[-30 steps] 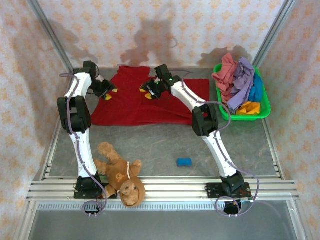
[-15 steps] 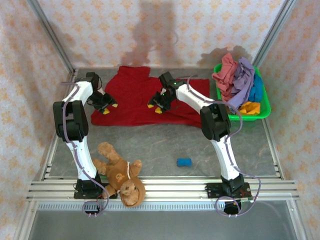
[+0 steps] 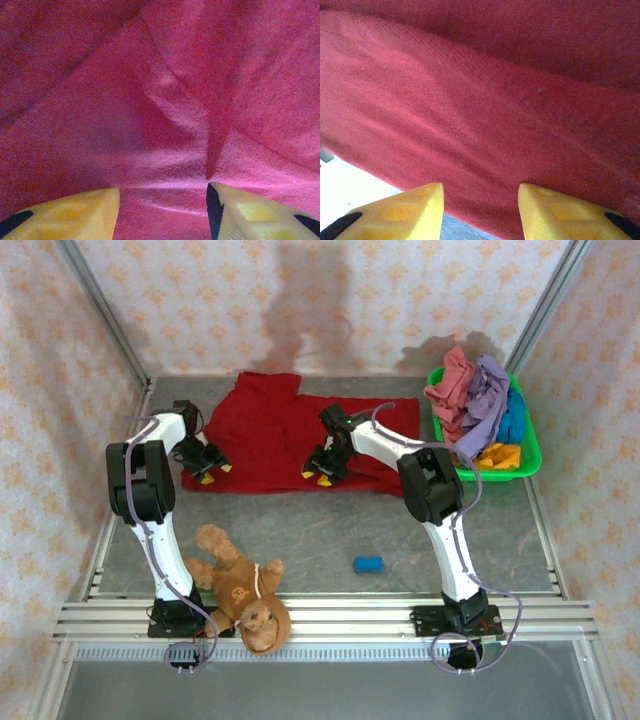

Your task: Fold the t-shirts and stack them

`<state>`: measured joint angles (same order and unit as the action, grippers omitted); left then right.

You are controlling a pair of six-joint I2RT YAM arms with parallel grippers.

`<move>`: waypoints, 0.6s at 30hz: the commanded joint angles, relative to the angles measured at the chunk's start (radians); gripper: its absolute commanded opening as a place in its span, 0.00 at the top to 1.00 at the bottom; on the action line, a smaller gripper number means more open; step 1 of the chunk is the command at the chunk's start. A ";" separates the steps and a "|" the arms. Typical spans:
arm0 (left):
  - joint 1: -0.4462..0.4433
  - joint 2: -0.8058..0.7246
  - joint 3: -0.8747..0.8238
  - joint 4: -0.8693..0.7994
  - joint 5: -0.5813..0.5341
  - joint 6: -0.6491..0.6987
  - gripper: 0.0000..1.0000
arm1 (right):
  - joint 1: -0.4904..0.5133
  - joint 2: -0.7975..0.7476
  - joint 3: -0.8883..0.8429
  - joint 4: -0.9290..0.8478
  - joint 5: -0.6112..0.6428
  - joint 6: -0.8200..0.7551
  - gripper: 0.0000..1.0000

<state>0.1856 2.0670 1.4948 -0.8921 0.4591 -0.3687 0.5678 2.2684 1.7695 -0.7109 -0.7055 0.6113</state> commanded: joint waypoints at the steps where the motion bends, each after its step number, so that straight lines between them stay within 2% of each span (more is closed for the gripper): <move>1: 0.041 0.048 -0.027 -0.043 -0.061 0.019 0.47 | 0.036 -0.015 -0.057 -0.078 0.046 -0.025 0.56; 11: 0.086 0.026 -0.075 -0.097 -0.104 0.067 0.46 | 0.138 -0.166 -0.239 0.056 0.013 0.142 0.56; 18: 0.098 0.018 -0.092 -0.083 -0.104 0.071 0.45 | 0.116 -0.348 -0.259 -0.042 0.123 0.116 0.54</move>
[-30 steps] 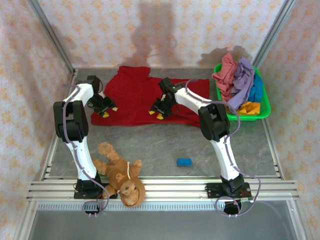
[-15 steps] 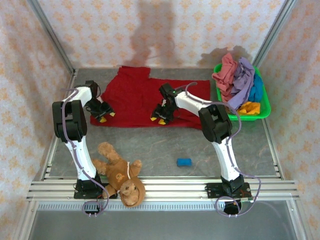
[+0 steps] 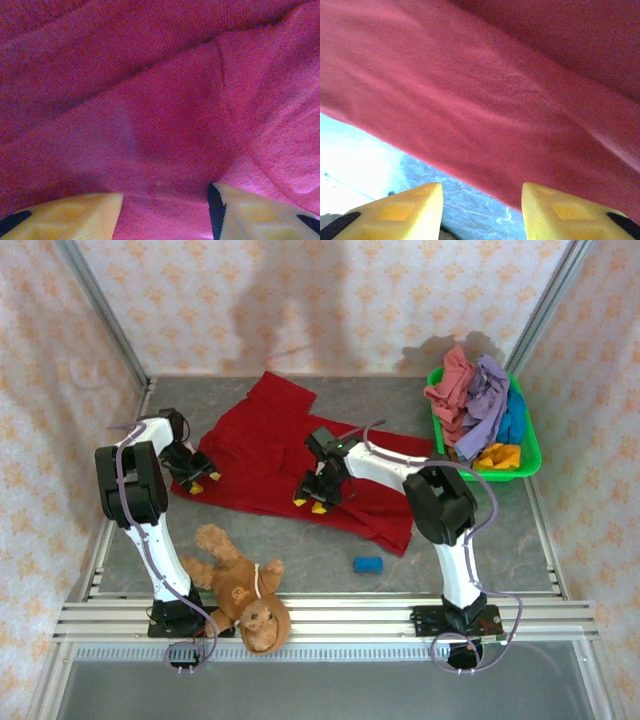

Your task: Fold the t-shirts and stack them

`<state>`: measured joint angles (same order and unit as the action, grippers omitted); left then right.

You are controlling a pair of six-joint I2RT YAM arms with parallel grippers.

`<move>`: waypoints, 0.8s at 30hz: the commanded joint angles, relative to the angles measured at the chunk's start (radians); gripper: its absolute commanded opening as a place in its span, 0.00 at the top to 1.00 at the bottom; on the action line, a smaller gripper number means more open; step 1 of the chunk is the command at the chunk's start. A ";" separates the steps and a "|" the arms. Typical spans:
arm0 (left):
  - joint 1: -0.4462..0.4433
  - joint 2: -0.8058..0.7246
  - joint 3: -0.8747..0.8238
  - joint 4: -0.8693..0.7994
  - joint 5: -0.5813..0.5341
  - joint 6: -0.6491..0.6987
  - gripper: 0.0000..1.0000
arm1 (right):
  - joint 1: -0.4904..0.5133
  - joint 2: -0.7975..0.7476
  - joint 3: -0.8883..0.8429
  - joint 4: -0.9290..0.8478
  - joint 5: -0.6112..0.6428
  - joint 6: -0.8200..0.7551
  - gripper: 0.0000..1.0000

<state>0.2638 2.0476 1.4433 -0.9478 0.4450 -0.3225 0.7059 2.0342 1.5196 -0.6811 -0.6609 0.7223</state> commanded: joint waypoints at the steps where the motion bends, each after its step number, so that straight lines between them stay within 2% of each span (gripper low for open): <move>1: 0.020 0.039 -0.036 -0.025 -0.088 0.025 0.45 | -0.029 -0.138 -0.025 -0.091 0.094 0.000 0.54; 7: 0.020 0.041 -0.004 -0.035 -0.078 0.027 0.45 | -0.105 -0.309 -0.195 -0.193 0.198 -0.035 0.53; 15: 0.020 0.038 0.000 -0.046 -0.084 0.040 0.46 | -0.186 -0.553 -0.538 -0.118 0.253 0.101 0.44; 21: 0.020 0.045 0.005 -0.060 -0.085 0.049 0.47 | -0.235 -0.621 -0.593 -0.238 0.361 0.079 0.45; 24: 0.021 0.053 0.010 -0.061 -0.089 0.053 0.47 | -0.258 -0.676 -0.647 -0.229 0.370 0.104 0.47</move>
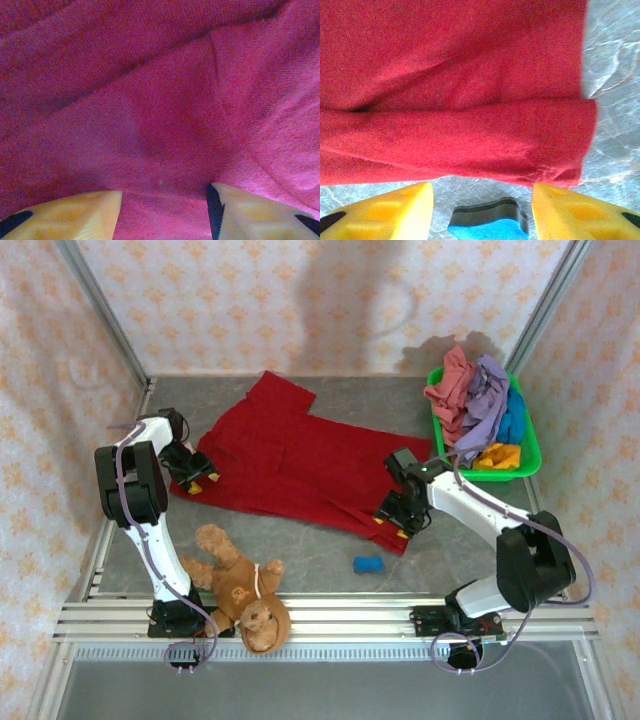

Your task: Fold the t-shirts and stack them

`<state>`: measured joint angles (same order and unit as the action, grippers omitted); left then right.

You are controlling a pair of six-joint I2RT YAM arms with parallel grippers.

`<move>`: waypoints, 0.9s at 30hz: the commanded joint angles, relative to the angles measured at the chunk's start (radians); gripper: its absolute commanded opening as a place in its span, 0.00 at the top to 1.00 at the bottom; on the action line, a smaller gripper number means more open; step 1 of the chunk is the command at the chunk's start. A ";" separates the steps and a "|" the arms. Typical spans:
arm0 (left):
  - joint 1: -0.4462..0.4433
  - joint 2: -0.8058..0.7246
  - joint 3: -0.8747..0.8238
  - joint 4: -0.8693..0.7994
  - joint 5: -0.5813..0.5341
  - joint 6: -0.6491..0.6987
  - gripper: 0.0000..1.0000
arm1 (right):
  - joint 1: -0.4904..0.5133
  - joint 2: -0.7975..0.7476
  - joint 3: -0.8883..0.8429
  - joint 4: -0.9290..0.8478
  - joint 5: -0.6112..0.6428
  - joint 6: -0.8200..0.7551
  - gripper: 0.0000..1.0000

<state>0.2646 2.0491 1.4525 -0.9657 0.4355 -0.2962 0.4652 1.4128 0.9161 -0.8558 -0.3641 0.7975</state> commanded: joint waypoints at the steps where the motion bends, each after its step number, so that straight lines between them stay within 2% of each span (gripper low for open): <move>1: 0.021 0.057 0.004 -0.048 -0.077 0.028 0.47 | -0.028 -0.070 -0.056 -0.052 0.071 0.034 0.47; 5: 0.021 0.067 0.008 -0.046 -0.070 0.026 0.46 | -0.053 -0.104 -0.093 -0.054 0.058 0.043 0.50; 12: 0.021 0.071 0.017 -0.051 -0.067 0.028 0.46 | -0.063 -0.061 -0.114 -0.011 0.005 0.029 0.56; 21: 0.021 0.063 0.001 -0.044 -0.063 0.028 0.46 | -0.090 -0.051 -0.150 0.026 -0.028 0.036 0.57; 27: 0.021 0.059 -0.007 -0.037 -0.057 0.028 0.46 | -0.105 -0.036 -0.171 0.069 -0.067 0.029 0.63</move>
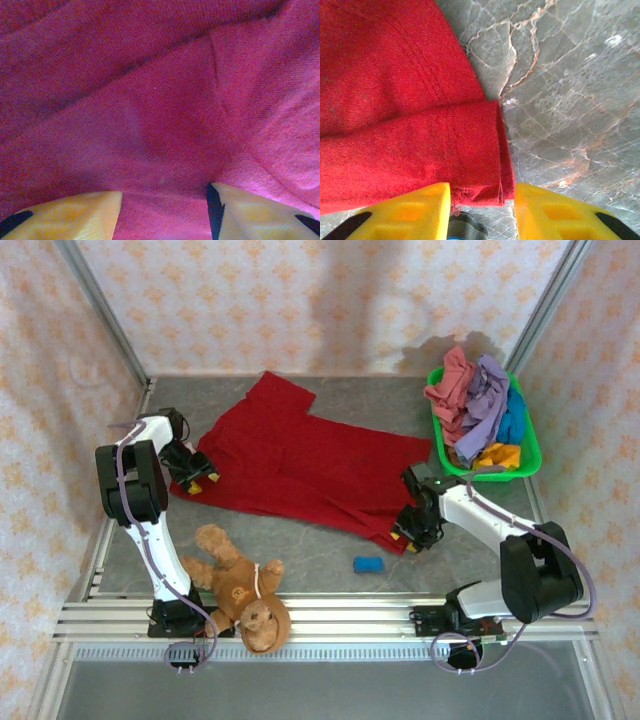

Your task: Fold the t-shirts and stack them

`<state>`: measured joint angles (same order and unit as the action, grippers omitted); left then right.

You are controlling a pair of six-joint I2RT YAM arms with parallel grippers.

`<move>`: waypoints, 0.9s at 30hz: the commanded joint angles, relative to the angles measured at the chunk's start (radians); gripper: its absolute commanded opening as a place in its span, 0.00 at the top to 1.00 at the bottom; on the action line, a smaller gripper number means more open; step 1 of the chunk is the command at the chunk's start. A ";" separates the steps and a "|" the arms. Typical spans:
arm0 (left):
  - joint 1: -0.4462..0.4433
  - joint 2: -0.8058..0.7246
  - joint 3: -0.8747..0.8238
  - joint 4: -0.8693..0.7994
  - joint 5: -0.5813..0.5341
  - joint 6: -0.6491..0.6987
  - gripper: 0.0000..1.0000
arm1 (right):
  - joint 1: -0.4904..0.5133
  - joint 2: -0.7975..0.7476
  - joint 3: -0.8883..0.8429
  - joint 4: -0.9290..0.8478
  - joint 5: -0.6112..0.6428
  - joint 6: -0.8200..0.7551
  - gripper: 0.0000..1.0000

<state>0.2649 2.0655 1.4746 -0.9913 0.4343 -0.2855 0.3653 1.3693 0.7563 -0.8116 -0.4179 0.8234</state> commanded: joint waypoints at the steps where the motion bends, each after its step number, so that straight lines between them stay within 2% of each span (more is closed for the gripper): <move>1: 0.020 0.041 -0.030 -0.011 -0.054 0.017 0.46 | -0.008 0.008 -0.011 0.029 -0.016 0.004 0.64; 9: 0.020 0.037 -0.023 -0.015 -0.055 0.019 0.46 | -0.032 -0.002 0.018 0.030 0.026 -0.013 0.75; 18: 0.022 0.039 -0.022 -0.017 -0.055 0.019 0.46 | -0.037 0.018 0.013 0.036 0.001 -0.018 0.76; 23: 0.021 0.039 -0.025 -0.017 -0.057 0.020 0.46 | -0.037 0.016 -0.024 0.031 -0.042 -0.012 0.66; 27: 0.021 0.041 -0.031 -0.008 -0.052 0.016 0.46 | -0.036 0.021 -0.048 0.068 -0.070 -0.007 0.68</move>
<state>0.2649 2.0655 1.4746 -0.9909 0.4355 -0.2855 0.3344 1.3849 0.7223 -0.7544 -0.4721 0.8104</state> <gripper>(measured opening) 0.535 0.328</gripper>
